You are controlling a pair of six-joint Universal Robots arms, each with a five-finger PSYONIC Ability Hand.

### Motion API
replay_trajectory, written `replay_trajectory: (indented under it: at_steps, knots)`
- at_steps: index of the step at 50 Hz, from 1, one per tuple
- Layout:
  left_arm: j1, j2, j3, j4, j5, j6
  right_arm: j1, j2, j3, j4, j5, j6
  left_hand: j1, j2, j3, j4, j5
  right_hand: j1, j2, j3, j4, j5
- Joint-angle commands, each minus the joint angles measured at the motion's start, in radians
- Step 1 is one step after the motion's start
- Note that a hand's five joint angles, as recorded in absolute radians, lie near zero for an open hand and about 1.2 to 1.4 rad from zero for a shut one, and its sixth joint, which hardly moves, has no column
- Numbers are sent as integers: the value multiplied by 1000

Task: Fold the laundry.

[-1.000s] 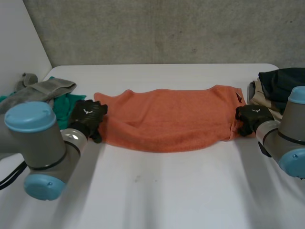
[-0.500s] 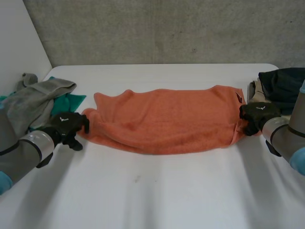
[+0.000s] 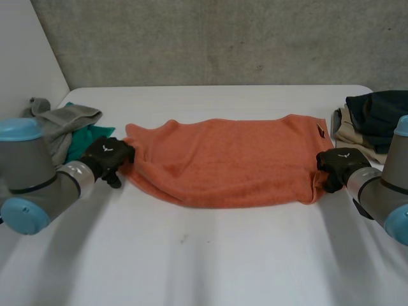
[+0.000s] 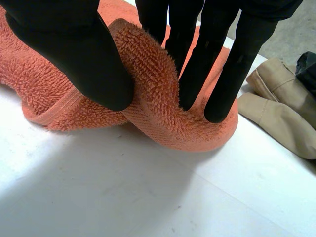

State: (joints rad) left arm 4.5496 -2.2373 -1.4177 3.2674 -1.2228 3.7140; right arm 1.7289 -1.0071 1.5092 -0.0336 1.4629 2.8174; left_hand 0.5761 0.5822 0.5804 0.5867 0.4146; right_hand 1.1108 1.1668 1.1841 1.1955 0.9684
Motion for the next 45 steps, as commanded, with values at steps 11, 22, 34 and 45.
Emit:
replay_trajectory:
  at_steps: [11, 22, 34, 45]
  knots:
    - [-61, -192, 282, -6, -77, 9, -5, 13, 0, 0, -1, -23, 151, 145, 147, 141, 138, 285, 229, 212, 201, 253]
    - [-93, -306, 436, 0, -77, 29, -6, 15, 2, 0, -10, -30, 254, 247, 249, 243, 241, 285, 229, 212, 201, 253]
    - [-144, -184, 435, -38, -119, 57, -9, 5, -26, 14, -7, -68, 820, 814, 816, 810, 807, 285, 229, 212, 201, 253]
    - [-95, 302, 296, -314, -190, 55, -43, -278, -226, 323, -6, -320, 820, 814, 816, 810, 807, 285, 229, 212, 201, 253]
